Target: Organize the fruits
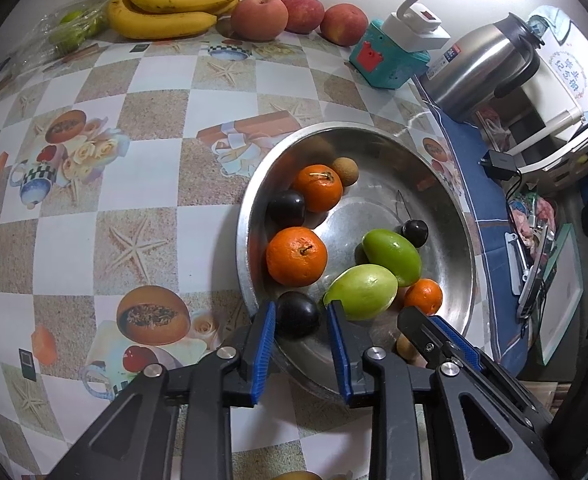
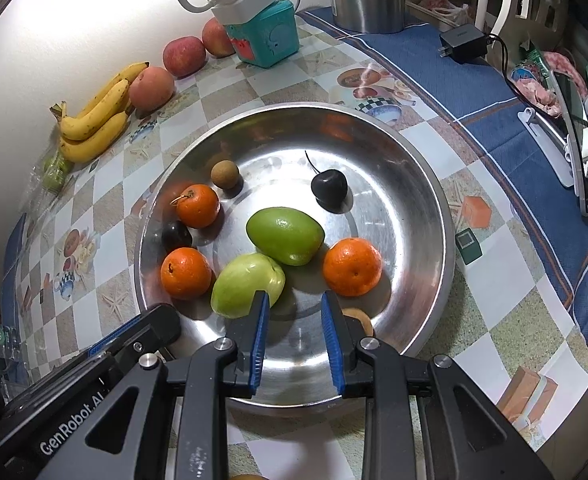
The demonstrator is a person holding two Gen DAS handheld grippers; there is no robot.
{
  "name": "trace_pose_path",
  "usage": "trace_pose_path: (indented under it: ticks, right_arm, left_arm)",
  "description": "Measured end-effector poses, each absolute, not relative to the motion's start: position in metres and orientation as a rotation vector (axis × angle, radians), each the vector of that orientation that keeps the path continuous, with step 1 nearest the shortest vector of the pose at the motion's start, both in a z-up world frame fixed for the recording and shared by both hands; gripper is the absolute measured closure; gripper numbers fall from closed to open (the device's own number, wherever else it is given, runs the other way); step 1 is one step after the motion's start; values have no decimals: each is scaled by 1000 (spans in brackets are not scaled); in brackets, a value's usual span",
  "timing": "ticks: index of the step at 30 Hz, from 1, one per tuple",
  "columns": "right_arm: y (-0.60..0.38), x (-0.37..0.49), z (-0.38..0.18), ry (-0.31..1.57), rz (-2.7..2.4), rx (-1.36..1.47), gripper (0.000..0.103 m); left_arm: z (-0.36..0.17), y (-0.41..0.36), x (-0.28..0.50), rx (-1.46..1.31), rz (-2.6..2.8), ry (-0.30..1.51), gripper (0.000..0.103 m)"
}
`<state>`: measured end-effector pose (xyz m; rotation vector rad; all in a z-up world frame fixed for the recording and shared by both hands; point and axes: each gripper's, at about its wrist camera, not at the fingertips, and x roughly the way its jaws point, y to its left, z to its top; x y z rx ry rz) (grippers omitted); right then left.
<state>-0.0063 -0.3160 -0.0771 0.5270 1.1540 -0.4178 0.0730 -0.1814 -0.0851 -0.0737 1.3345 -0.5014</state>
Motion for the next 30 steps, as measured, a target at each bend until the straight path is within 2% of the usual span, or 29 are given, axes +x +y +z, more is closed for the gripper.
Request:
trace_pose_path:
  ticks: [3, 11, 13, 15, 17, 19, 21, 25, 29, 30]
  right_arm:
    - [-316, -6, -77, 1152, -420, 526, 76]
    - [-315, -7, -73, 1130, -416, 524, 76]
    - [-314, -5, -73, 1133, -410, 519, 76]
    - [-312, -4, -74, 1141, -406, 508, 74]
    - [-310, -2, -75, 1149, -403, 496, 65]
    - [-309, -1, -77, 1157, -400, 483, 47]
    - [-307, 1, -78, 1165, -392, 466, 40]
    - [-306, 3, -79, 1172, -393, 443, 24]
    - [-304, 4, -80, 1174, -391, 418, 20]
    - [-303, 4, -81, 1174, -388, 412, 16]
  left_arm:
    - [-84, -179, 74, -84, -499, 1331, 63]
    - [-77, -171, 77, -93, -462, 1312, 62]
    - [-75, -166, 78, -80, -421, 1305, 54]
    - [-74, -160, 81, -62, -380, 1297, 41]
    - [-74, -153, 83, -36, -318, 1287, 36]
    - [-76, -145, 86, -16, -248, 1281, 27]
    - [-77, -137, 89, 1, -188, 1272, 13]
    - [-83, -124, 93, -4, -130, 1280, 11]
    - [-84, -117, 95, 16, -88, 1275, 10]
    - [-84, -116, 95, 28, -77, 1270, 9]
